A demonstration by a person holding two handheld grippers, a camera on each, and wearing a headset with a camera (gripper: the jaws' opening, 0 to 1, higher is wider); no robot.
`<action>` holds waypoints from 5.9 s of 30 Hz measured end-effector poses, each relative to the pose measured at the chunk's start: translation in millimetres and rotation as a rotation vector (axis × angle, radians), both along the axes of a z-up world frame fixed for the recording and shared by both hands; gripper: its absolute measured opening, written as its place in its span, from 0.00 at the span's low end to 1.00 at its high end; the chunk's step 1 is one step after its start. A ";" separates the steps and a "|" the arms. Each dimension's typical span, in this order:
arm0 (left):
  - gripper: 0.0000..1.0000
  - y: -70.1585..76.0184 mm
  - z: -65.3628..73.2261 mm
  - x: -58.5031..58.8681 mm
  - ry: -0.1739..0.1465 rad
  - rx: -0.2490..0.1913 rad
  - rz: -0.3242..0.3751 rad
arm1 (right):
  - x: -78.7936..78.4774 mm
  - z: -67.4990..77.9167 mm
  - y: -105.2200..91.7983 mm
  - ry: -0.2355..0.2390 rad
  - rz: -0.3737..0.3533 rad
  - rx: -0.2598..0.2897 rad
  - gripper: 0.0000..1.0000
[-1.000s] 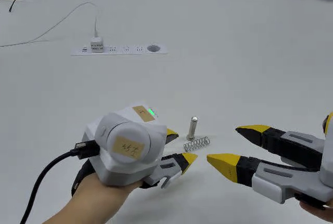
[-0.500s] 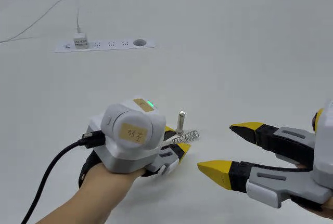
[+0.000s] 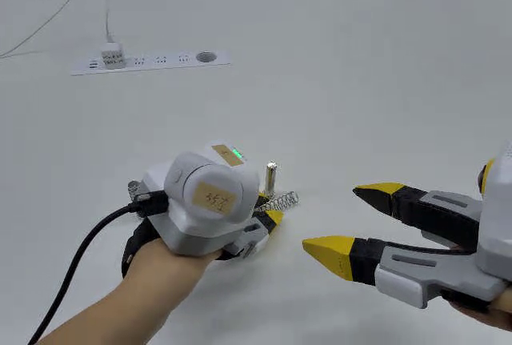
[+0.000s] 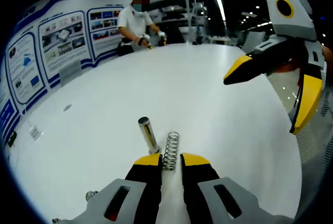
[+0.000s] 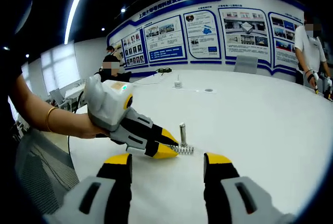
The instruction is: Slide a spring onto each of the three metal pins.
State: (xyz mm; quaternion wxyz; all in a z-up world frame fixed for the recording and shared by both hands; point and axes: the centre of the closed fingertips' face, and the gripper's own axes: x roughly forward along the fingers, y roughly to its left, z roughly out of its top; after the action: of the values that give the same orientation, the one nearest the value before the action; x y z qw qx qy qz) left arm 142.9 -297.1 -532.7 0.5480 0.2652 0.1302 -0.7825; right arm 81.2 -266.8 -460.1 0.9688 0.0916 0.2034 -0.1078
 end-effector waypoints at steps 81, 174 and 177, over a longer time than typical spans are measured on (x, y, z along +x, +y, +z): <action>0.10 73.9 112.4 7.3 0.493 -0.369 -0.010 | 74.8 48.5 21.0 -0.312 -0.048 0.460 0.23; 0.79 124.4 68.4 89.8 0.153 -0.168 0.355 | 91.4 14.6 -56.7 -0.130 -0.060 -0.008 0.12; 0.81 125.3 67.2 91.2 0.151 -0.165 0.361 | 91.4 11.1 -56.6 -0.119 -0.059 -0.017 0.12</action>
State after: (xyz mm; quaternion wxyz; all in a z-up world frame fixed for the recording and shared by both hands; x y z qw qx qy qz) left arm 234.1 -171.9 -465.6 0.6879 0.1326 0.1516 -0.6973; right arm 172.6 -323.4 -449.0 0.9763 0.0958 0.1418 -0.1324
